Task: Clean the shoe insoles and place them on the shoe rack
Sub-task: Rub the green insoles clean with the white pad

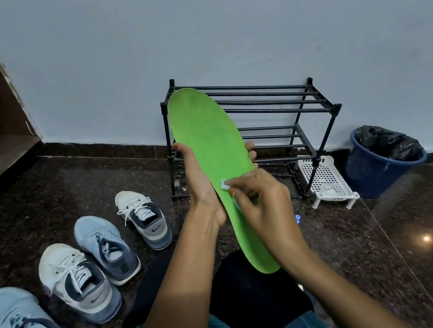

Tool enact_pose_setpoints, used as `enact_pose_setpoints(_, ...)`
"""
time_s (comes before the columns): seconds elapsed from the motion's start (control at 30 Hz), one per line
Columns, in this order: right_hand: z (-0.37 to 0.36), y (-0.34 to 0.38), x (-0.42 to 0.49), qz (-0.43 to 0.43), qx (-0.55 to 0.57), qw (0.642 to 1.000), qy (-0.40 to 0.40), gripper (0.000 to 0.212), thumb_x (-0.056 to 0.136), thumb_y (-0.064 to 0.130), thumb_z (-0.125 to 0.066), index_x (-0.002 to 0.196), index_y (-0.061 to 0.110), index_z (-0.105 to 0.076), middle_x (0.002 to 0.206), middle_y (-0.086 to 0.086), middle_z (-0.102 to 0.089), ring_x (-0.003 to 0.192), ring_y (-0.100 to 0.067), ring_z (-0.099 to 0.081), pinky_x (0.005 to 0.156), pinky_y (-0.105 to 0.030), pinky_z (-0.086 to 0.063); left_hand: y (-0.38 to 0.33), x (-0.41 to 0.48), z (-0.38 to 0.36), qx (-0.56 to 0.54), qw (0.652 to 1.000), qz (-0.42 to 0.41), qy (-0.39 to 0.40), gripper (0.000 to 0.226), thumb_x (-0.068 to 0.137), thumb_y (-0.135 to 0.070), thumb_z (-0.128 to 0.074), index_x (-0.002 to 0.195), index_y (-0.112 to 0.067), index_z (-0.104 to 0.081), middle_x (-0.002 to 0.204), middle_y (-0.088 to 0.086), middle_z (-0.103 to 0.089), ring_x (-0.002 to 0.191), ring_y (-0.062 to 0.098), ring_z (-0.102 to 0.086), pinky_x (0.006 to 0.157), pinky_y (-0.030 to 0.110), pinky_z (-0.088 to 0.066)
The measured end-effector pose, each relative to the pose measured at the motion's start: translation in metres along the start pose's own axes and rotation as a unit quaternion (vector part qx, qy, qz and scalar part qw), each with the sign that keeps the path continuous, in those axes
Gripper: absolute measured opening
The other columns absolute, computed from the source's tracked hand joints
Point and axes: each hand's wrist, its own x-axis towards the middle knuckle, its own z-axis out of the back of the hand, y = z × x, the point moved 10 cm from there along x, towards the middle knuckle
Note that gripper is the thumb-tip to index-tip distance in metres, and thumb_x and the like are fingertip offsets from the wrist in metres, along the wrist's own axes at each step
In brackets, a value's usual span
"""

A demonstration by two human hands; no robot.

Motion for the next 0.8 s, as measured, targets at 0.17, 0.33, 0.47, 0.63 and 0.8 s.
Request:
enact_pose_setpoints(0.17, -0.001, -0.004, 0.013, 0.004, -0.035, 0.999, 0.0, 0.021, 0.079, -0.005, -0.062, 0.094, 0.007, -0.072, 0.079, 0.0, -0.055, 0.074, -0.021, -0.054, 0.068, -0.018, -0.039, -0.001, -0.001, 0.001, 0.001, 1.0, 0.0, -0.002, 0.099, 0.085, -0.076, -0.003, 0.109, -0.002, -0.063, 0.092, 0.021, -0.07, 0.076, 0.027, -0.069, 0.067, 0.033, -0.059)
enact_pose_setpoints(0.33, -0.002, 0.001, -0.014, 0.011, 0.004, 1.0, 0.014, 0.021, 0.078, 0.001, -0.06, 0.092, 0.01, -0.072, 0.079, 0.001, -0.058, 0.071, -0.015, -0.057, 0.067, -0.015, -0.042, -0.006, 0.0, 0.001, -0.029, 1.0, -0.01, 0.004, 0.103, 0.084, -0.078, -0.003, 0.092, -0.001, -0.071, 0.086, 0.019, -0.07, 0.07, 0.025, -0.066, 0.067, 0.032, -0.054)
enact_pose_setpoints(0.47, -0.003, 0.007, -0.034, 0.011, 0.029, 0.999, 0.015, 0.021, 0.078, 0.007, -0.059, 0.092, 0.013, -0.072, 0.081, 0.005, -0.06, 0.076, -0.005, -0.055, 0.071, -0.011, -0.042, -0.005, 0.003, 0.0, -0.06, 0.998, 0.002, 0.014, 0.106, 0.08, -0.082, -0.005, 0.111, 0.003, -0.059, 0.09, 0.018, -0.068, 0.072, 0.025, -0.066, 0.067, 0.031, -0.054)
enact_pose_setpoints(0.63, 0.004, 0.001, -0.02, 0.013, -0.06, 0.998, -0.033, 0.018, 0.077, 0.013, -0.061, 0.091, 0.019, -0.073, 0.08, 0.009, -0.058, 0.077, 0.001, -0.048, 0.088, -0.04, -0.037, -0.001, 0.003, 0.0, -0.051, 0.998, 0.014, 0.018, 0.107, 0.08, -0.082, -0.003, 0.107, 0.002, -0.062, 0.091, 0.019, -0.068, 0.074, 0.025, -0.065, 0.07, 0.033, -0.053)
enact_pose_setpoints(0.8, 0.011, -0.004, 0.003, -0.006, -0.024, 0.999, -0.041, 0.02, 0.077, -0.003, -0.065, 0.09, 0.01, -0.073, 0.077, 0.004, -0.056, 0.073, -0.018, -0.056, 0.072, -0.016, -0.042, 0.0, 0.004, 0.001, -0.034, 0.999, 0.011, 0.014, 0.096, 0.084, -0.078, -0.008, 0.106, -0.003, -0.064, 0.099, 0.02, -0.069, 0.085, 0.026, -0.066, 0.083, 0.04, -0.05)
